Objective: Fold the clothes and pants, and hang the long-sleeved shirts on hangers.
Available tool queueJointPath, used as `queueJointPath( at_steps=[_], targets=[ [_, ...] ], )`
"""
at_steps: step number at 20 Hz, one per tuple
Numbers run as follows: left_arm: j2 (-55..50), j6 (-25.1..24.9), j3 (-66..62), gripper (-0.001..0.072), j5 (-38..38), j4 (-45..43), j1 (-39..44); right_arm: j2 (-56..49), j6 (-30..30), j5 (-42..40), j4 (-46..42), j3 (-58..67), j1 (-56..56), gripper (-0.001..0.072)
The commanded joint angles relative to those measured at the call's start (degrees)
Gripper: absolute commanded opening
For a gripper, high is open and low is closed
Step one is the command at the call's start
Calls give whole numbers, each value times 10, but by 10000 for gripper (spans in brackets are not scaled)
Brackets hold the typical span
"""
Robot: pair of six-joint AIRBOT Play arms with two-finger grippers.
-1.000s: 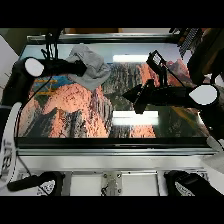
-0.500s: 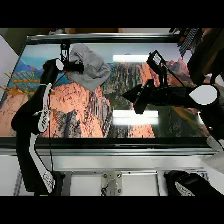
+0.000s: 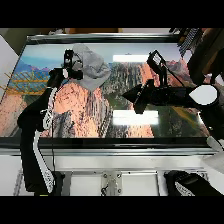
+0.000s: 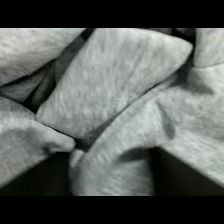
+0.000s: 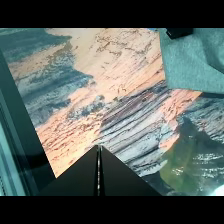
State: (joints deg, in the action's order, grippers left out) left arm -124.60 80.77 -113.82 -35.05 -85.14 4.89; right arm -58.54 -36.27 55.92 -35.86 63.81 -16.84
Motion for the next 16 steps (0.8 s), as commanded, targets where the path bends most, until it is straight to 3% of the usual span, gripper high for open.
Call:
queueJointPath(
  at_steps=[1,2,6,10,16],
  targets=[
    [7,3,0,54,-7,-3,8,0,0,0,1,0,0,26],
    [19,3,0,13,-9,-3,11,0,0,0,1,0,0,26],
    [123,2,0,12,-10,-3,34,0,-27,0,37,0,0,26],
    [291,2,0,13,-32,-3,90,0,-32,7,95,0,0,26],
    [492,0,0,13,-136,-3,207,14,-26,16,82,0,36,26]
  ],
)
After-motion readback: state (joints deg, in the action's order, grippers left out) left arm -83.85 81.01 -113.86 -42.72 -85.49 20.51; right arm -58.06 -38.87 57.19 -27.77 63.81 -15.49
